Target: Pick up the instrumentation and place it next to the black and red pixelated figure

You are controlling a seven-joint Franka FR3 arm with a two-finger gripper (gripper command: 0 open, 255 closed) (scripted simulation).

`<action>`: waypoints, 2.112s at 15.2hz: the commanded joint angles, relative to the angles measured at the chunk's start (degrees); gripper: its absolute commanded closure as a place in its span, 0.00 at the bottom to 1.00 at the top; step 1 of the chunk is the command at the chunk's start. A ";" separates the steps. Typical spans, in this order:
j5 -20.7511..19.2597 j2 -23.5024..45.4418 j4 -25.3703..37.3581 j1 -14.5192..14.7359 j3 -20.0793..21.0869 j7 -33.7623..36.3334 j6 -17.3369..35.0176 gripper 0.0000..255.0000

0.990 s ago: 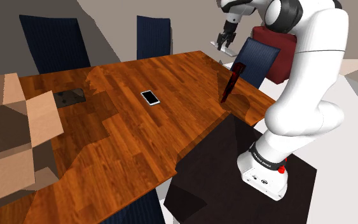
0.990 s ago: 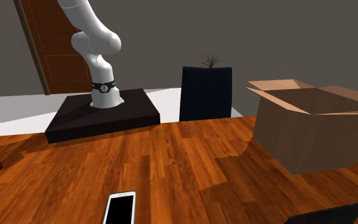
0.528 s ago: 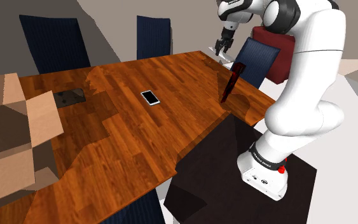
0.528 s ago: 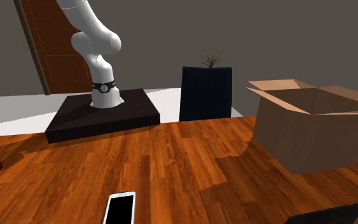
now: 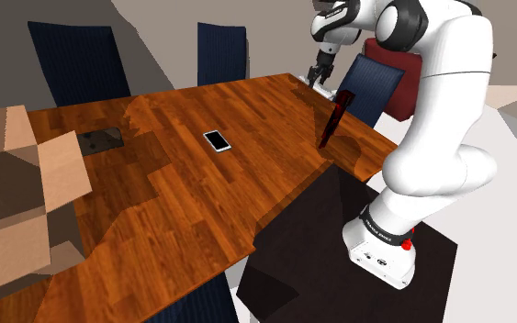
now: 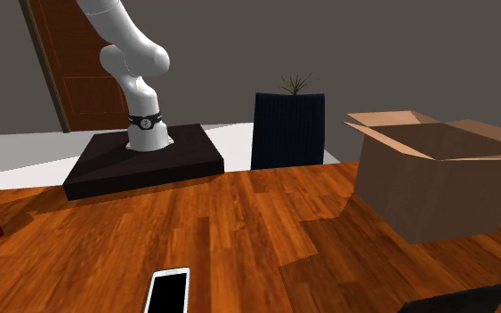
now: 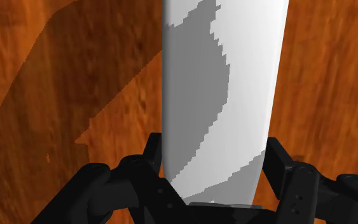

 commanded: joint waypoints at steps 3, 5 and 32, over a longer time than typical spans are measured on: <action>0.19 1.22 -1.22 -0.02 0.13 -0.08 2.48 1.00; 0.30 1.93 -1.65 -0.06 0.20 -0.13 3.63 1.00; 1.82 14.85 -1.83 -0.91 1.51 -0.84 16.70 1.00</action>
